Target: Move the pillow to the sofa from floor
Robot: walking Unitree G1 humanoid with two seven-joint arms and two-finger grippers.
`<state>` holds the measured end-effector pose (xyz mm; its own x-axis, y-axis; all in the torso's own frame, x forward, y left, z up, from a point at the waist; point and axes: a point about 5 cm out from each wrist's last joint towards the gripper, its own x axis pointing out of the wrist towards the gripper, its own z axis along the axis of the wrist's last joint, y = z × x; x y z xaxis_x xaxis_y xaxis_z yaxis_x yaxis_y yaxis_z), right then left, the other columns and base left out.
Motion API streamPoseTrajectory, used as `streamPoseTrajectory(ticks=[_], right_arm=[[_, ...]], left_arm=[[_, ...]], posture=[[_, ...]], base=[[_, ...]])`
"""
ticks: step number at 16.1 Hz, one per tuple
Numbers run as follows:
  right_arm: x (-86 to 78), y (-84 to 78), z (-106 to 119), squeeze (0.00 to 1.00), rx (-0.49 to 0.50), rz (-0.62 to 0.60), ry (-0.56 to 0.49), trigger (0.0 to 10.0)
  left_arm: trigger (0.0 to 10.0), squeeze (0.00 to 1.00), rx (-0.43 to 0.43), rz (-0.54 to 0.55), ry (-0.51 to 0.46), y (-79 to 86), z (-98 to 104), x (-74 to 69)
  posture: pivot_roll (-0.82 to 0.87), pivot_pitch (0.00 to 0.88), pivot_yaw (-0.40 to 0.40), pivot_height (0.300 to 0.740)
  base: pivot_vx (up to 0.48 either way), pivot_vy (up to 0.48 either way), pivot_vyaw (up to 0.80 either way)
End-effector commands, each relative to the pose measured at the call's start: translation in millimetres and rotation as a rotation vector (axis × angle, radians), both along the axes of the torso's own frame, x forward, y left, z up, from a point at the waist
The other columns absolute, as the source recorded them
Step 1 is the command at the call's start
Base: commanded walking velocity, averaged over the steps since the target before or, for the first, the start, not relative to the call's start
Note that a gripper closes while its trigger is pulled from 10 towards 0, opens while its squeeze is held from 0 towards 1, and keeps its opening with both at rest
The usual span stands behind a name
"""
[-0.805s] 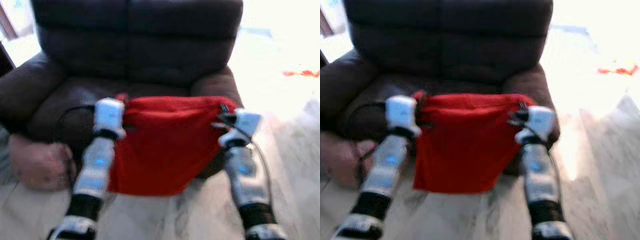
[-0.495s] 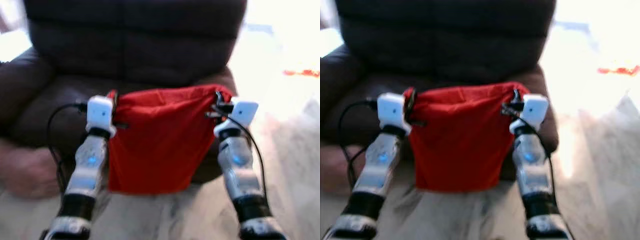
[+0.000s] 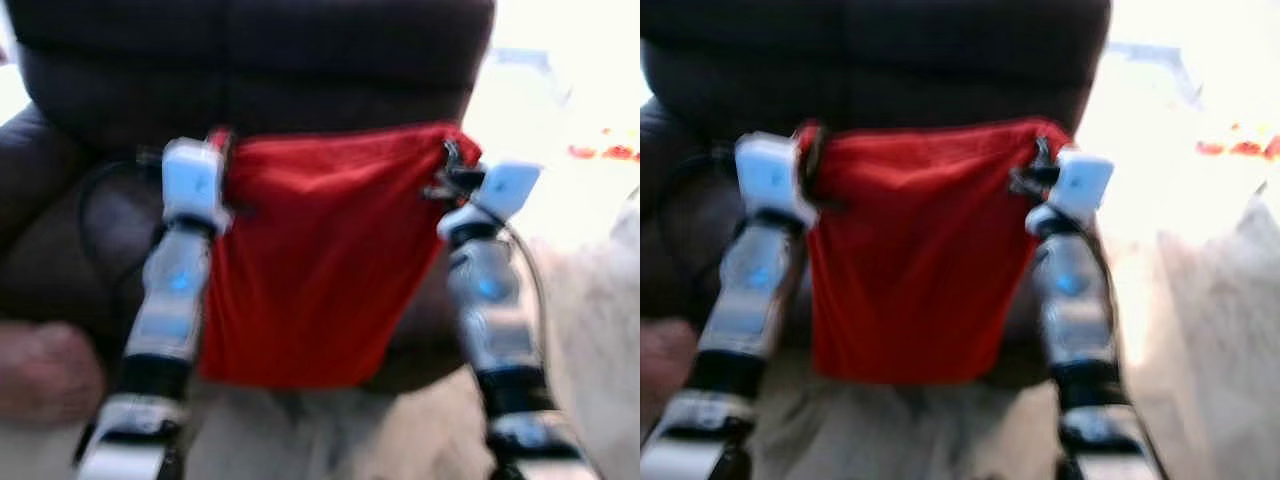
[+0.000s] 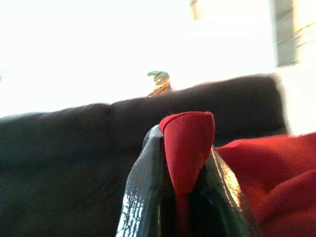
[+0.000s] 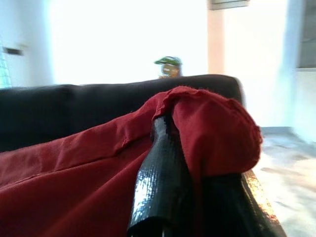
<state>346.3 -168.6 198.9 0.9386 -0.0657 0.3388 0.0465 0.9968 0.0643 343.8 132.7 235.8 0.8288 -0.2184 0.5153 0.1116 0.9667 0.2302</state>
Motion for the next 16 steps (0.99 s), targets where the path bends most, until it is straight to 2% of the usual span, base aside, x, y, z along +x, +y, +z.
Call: streamPoseTrajectory(ticks=[1, 2, 3, 4, 6, 14, 15, 16], right_arm=[[-2.2, 4.8, 50.8, 0.0, 0.018, 0.011, -0.194, 10.0], [-1.9, 4.5, 65.6, 0.0, 0.021, 0.011, -0.239, 10.0], [-2.0, 4.5, 69.2, 0.0, 0.024, 0.011, -0.248, 10.0], [-2.8, 5.6, 78.6, 0.0, 0.037, 0.016, -0.274, 10.0], [-3.5, 7.0, 84.4, 0.0, 0.042, 0.022, -0.29, 10.0], [-1.0, 6.1, 90.6, 0.0, 0.062, 0.023, -0.296, 10.0], [1.6, 6.9, 84.2, 0.0, 0.056, 0.024, -0.271, 10.0], [1.6, 6.9, 84.2, 0.0, 0.056, 0.024, -0.271, 10.0]], left_arm=[[10.0, 0.0, -0.001, -0.005, -0.11, 4.6, 29.9, -3.4], [10.0, 0.0, 0.008, -0.017, -0.152, 3.4, 44.3, -3.0], [10.0, 0.0, 0.008, -0.018, -0.164, 3.7, 48.8, -2.7], [10.0, 0.0, 0.007, -0.019, -0.201, 3.9, 62.5, -2.1], [10.0, 0.0, -0.003, -0.019, -0.22, 4.6, 70.8, -1.2], [10.0, 0.0, -0.005, -0.014, -0.193, 8.2, 66.3, -2.0], [10.0, 0.0, 0.008, -0.027, -0.139, 7.4, 56.7, 1.4], [10.0, 0.0, 0.008, -0.027, -0.139, 7.4, 56.7, 1.4]], posture=[[0.1, 0.003, -0.051, 0.74], [0.1, 0.001, -0.049, 0.74], [0.1, 0.001, -0.049, 0.74], [0.1, 0.0, -0.049, 0.74], [0.1, 0.0, -0.048, 0.74], [0.11, 0.0, -0.052, 0.74], [0.1, 0.0, -0.052, 0.74], [0.1, 0.0, -0.052, 0.74]], base=[[0.416, 0.0, 0.0], [0.412, 0.0, 0.0], [0.416, 0.0, 0.0], [0.409, 0.0, 0.0], [0.412, 0.0, 0.0], [0.41, 0.0, 0.0], [0.368, 0.0, 0.0], [0.368, 0.0, 0.0]])
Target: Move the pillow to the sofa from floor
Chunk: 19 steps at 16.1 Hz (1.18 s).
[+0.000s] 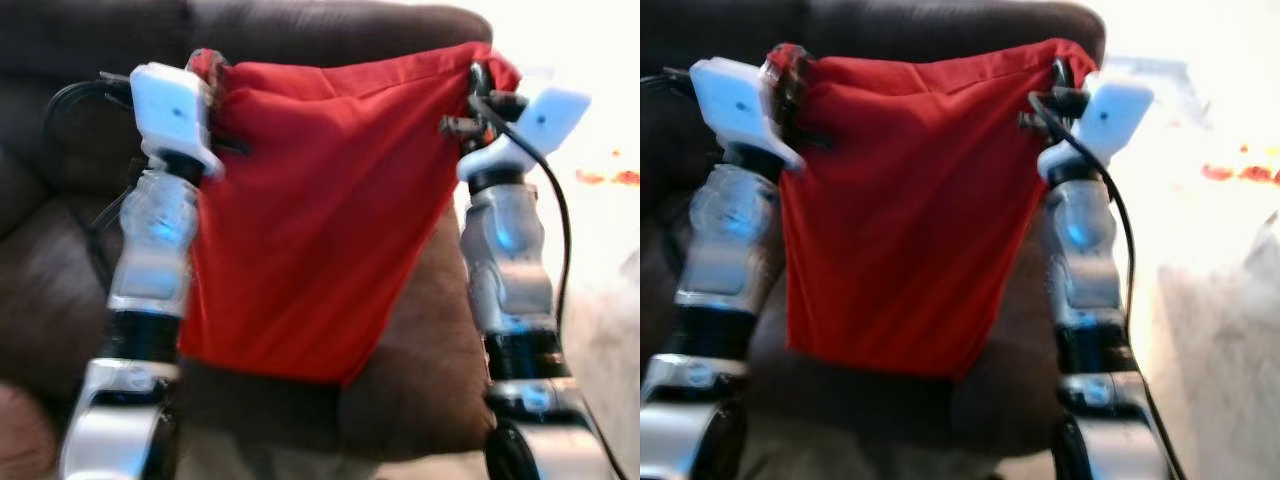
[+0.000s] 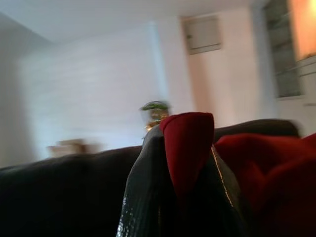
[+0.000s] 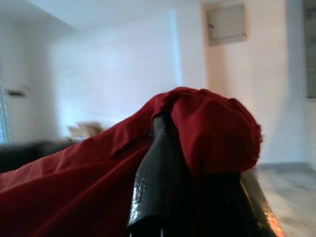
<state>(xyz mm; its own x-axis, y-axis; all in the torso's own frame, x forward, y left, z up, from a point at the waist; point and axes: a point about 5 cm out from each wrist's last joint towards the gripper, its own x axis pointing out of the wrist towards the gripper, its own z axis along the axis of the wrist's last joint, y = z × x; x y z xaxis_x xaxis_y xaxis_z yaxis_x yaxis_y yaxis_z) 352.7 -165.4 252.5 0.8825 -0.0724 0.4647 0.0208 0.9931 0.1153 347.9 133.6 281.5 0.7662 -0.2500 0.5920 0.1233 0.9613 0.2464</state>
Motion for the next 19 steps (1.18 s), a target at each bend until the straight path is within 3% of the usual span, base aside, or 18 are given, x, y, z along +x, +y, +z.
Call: streamPoseTrajectory(ticks=[1, 3, 4, 5, 7, 12, 19], right_arm=[[-4.8, 3.8, 30.6, 0.0, 0.01, 0.009, -0.13, 10.0], [-3.6, 3.4, 26.2, 0.0, 0.01, 0.007, -0.115, 10.0], [3.9, -6.3, -26.3, 0.0, 0.032, -0.024, 0.075, 10.0], [3.9, -11.4, -56.7, 0.0, 0.048, -0.039, 0.182, 10.0], [-0.8, -13.7, -87.2, 0.0, 0.053, -0.045, 0.275, 10.0], [-7.9, -12.4, -121.3, 0.0, 0.036, -0.036, 0.357, 10.0], [-9.4, -9.1, -133.0, 0.0, 0.015, 0.007, 0.374, 10.0]], left_arm=[[10.0, 0.0, 0.002, 0.009, -0.041, 6.6, 11.1, -2.7], [10.0, 0.0, 0.018, 0.007, -0.015, 5.9, 5.1, -1.2], [10.0, 0.0, 0.005, 0.025, 0.133, 14.7, -37.5, 2.7], [10.0, 0.0, -0.007, 0.039, 0.208, 19.8, -59.5, 2.2], [10.0, 0.0, 0.017, 0.067, 0.293, 27.1, -82.8, -0.6], [10.0, 0.0, -0.005, 0.111, 0.388, 37.3, -117.6, -7.7], [10.0, 0.0, 0.005, 0.224, 0.431, 55.0, -136.1, -16.1]], posture=[[0.1, 0.0, -0.052, 0.74], [0.11, 0.0, -0.052, 0.74], [0.1, 0.0, -0.059, 0.74], [0.1, 0.0, -0.059, 0.74], [0.11, 0.003, -0.059, 0.74], [0.11, 0.01, -0.062, 0.74], [0.1, 0.017, -0.067, 0.74]], base=[[0.368, 0.0, 0.0], [0.184, 0.0, 0.0], [0.0, 0.0, 0.0], [0.0, 0.0, 0.0], [0.0, 0.0, 0.0], [0.0, 0.0, 0.0], [0.0, 0.0, 0.0]])
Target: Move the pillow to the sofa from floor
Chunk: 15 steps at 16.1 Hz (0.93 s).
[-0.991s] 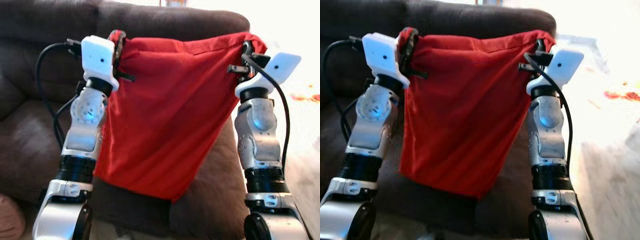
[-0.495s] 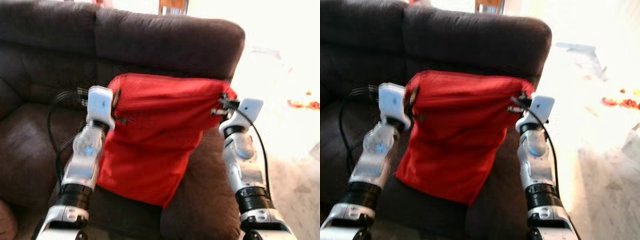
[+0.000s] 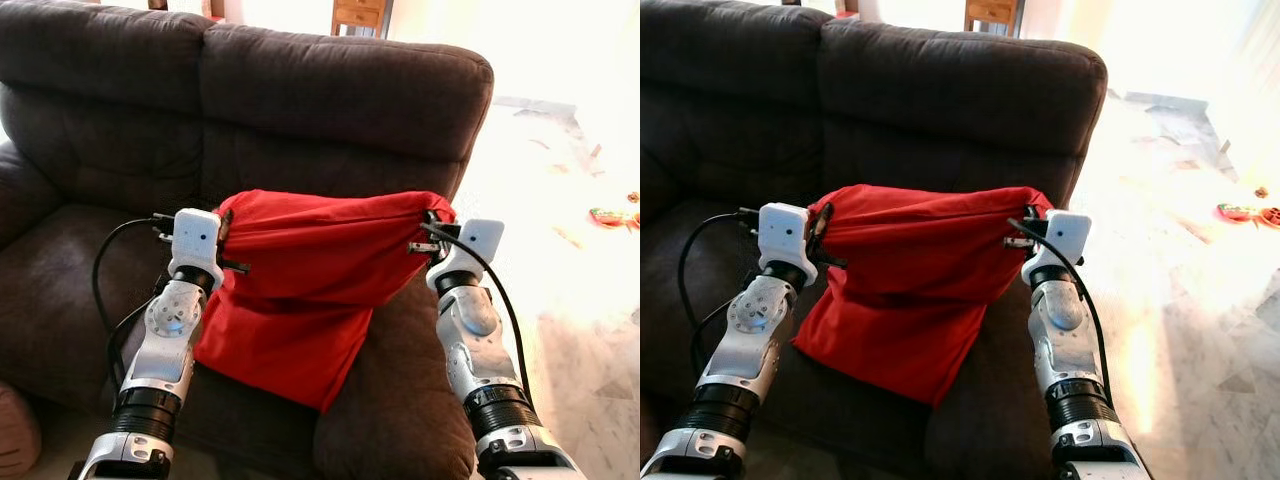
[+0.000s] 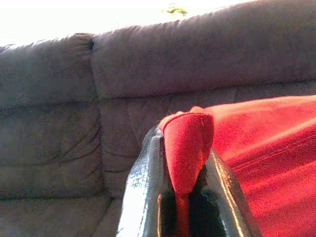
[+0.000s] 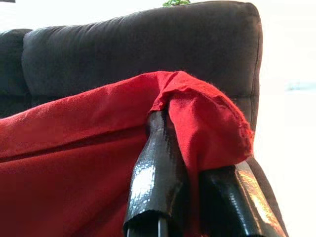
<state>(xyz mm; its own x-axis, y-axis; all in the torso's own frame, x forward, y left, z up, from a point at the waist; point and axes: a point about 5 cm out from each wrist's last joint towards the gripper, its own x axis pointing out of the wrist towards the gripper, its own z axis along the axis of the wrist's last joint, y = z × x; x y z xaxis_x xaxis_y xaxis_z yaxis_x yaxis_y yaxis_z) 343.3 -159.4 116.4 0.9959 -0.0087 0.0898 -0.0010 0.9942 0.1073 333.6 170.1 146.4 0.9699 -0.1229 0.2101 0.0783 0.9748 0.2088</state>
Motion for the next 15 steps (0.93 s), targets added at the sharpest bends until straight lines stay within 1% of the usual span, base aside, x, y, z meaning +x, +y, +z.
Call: streamPoseTrajectory(ticks=[1, 3, 4, 5, 6, 12, 15], right_arm=[[-0.1, -15.3, 1.6, 0.0, 0.008, -0.059, -0.016, 10.0], [0.0, -15.8, 1.1, 0.0, 0.004, -0.056, -0.015, 10.0], [0.1, -15.8, 1.6, 0.0, 0.006, -0.053, -0.017, 10.0], [0.5, -14.9, 2.9, 0.6, 0.008, -0.046, -0.026, 10.0], [0.7, -14.3, 3.7, 1.0, 0.006, -0.041, -0.029, 10.0], [1.6, -12.6, 6.5, 1.0, 0.013, -0.025, -0.049, 10.0], [1.3, -14.0, 6.1, 1.0, 0.0, -0.035, -0.046, 10.0]], left_arm=[[10.0, 0.0, 0.02, 0.118, -0.002, 23.7, -1.4, -2.3], [10.0, 0.0, 0.014, 0.156, -0.008, 28.7, -0.1, -1.9], [10.0, 0.15, 0.026, 0.174, -0.007, 30.5, 0.4, -1.5], [10.0, 1.0, 0.026, 0.189, -0.009, 31.9, 0.5, -1.4], [10.0, 1.0, 0.021, 0.192, -0.009, 32.1, 0.6, -1.4], [10.0, 1.0, 0.018, 0.211, -0.031, 29.5, 4.8, 0.8], [10.0, 1.0, 0.019, 0.209, -0.035, 26.4, 5.1, 1.1]], posture=[[0.1, 0.018, -0.068, 0.74], [0.1, 0.02, -0.07, 0.74], [0.11, 0.021, -0.071, 0.74], [0.1, 0.022, -0.071, 0.74], [0.1, 0.022, -0.071, 0.74], [0.1, 0.023, -0.071, 0.74], [0.1, 0.021, -0.072, 0.74]], base=[[0.0, 0.0, 0.0], [0.0, 0.0, 0.0], [0.0, 0.0, 0.0], [0.0, 0.0, 0.0], [0.0, 0.0, 0.0], [0.0, 0.0, 0.0], [0.0, 0.0, 0.0]])
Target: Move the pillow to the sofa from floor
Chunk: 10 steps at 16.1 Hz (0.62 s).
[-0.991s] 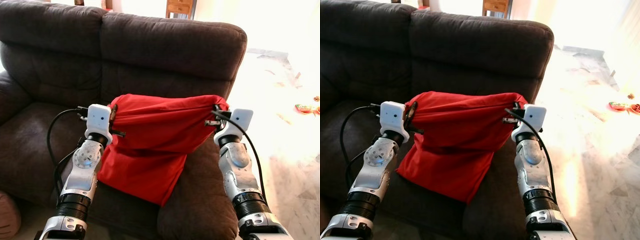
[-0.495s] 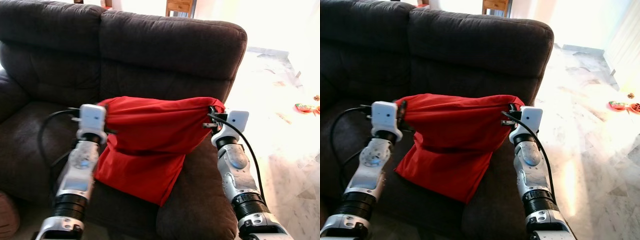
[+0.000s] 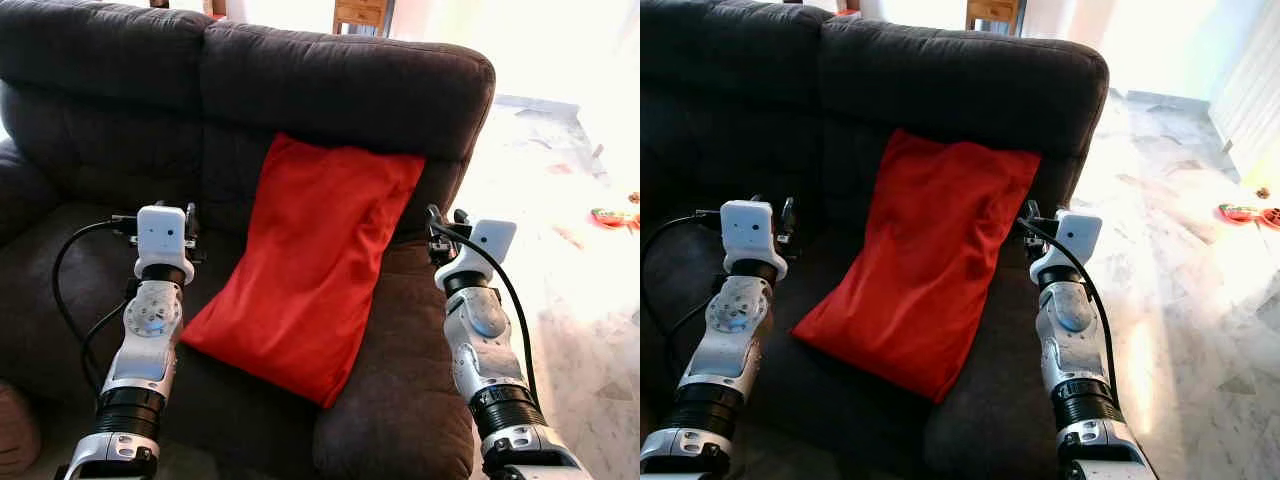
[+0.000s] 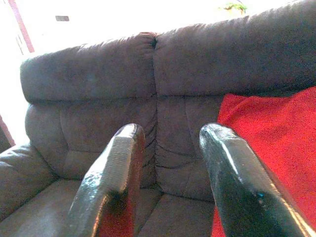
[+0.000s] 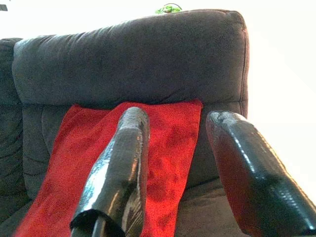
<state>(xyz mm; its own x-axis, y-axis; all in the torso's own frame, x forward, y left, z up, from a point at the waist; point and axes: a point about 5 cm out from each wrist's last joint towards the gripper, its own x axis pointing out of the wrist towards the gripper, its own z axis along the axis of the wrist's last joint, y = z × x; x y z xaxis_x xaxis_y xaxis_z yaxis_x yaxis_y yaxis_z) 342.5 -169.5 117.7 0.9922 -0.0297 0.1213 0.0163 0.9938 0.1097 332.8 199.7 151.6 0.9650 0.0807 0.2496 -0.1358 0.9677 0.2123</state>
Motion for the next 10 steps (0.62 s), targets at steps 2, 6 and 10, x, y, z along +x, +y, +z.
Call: streamPoseTrajectory(ticks=[2, 6, 10], right_arm=[[0.5, -5.7, 1.0, 0.0, -0.011, -0.019, 0.0, 10.0], [-11.3, -15.9, -29.2, 0.0, -0.026, -0.06, 0.12, 10.0], [-30.8, -22.7, -67.4, 0.0, -0.014, -0.085, 0.267, 10.0]], left_arm=[[10.0, 1.0, 0.017, -0.011, 0.02, -5.6, -3.3, 1.2], [10.0, 0.0, 0.03, -0.064, 0.103, -13.6, -31.6, -9.1], [10.0, 0.0, -0.009, -0.079, 0.271, -14.3, -76.5, -24.1]], posture=[[0.1, 0.022, -0.073, 0.74], [0.1, 0.022, -0.073, 0.74], [0.1, 0.021, -0.072, 0.74]], base=[[0.0, 0.0, 0.0], [0.0, 0.0, 0.0], [0.0, 0.0, 0.0]])
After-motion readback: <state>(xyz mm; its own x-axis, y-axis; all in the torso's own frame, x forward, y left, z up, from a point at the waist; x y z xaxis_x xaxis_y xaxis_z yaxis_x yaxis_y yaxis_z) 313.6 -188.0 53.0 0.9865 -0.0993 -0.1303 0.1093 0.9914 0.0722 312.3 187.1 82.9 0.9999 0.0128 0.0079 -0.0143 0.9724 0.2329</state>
